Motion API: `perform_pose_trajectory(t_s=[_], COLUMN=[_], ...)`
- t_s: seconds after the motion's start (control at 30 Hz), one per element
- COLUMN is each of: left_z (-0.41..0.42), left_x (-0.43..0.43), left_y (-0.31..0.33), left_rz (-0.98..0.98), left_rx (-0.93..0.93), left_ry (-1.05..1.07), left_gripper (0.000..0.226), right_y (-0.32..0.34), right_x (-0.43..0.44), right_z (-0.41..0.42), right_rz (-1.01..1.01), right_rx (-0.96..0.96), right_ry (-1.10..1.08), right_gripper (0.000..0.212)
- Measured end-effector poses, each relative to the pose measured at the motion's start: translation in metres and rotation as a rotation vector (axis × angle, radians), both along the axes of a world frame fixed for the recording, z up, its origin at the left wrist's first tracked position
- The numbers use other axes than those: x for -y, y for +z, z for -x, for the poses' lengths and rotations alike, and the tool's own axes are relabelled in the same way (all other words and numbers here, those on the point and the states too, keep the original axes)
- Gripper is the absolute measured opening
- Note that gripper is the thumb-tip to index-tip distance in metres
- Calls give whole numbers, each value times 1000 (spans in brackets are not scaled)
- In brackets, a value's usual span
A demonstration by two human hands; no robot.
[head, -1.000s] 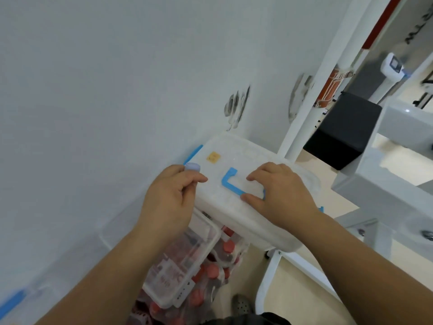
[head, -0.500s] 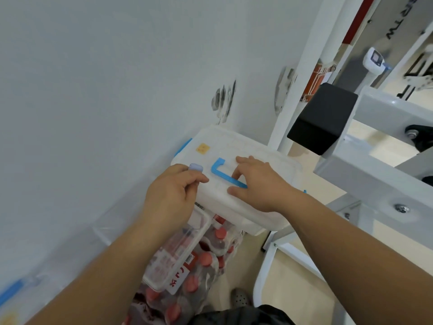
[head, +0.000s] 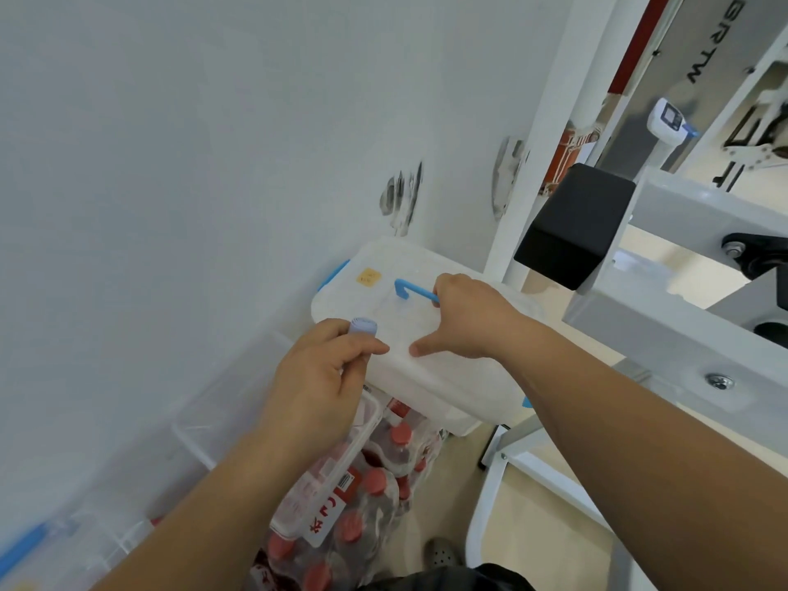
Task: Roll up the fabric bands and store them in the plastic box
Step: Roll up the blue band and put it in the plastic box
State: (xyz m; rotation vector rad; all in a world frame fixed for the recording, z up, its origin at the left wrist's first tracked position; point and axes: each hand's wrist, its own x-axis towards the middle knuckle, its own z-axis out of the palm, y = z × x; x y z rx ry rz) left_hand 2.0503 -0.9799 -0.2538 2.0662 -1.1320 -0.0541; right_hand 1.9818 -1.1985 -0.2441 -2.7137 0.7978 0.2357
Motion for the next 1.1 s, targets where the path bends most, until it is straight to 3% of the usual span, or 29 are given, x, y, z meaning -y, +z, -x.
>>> perform_pose_trajectory(t_s=[0.23, 0.47, 0.6, 0.8, 0.93, 1.1], left_z=[2, 2, 2, 1, 1, -4], left_x=[-3, -1, 4, 9, 15, 17], left_y=[-2, -10, -13, -19, -20, -19], left_rz=[-9, -95, -44, -96, -155, -216], left_rx=[-55, -203, -221, -106, -124, -157], left_ry=[-68, -152, -182, -298, -319, -303], left_gripper=[26, 28, 28, 28, 24, 24], right_y=[7, -5, -15, -27, -25, -5], right_x=[13, 23, 23, 30, 26, 34], right_z=[-3, -1, 1, 5, 2, 4], right_rz=[10, -137, -176, -140, -44, -185], right_rx=[-2, 129, 157, 205, 164, 268], right_ry=[-54, -153, -171, -140, -95, -181], right_gripper=[75, 78, 80, 40, 39, 54])
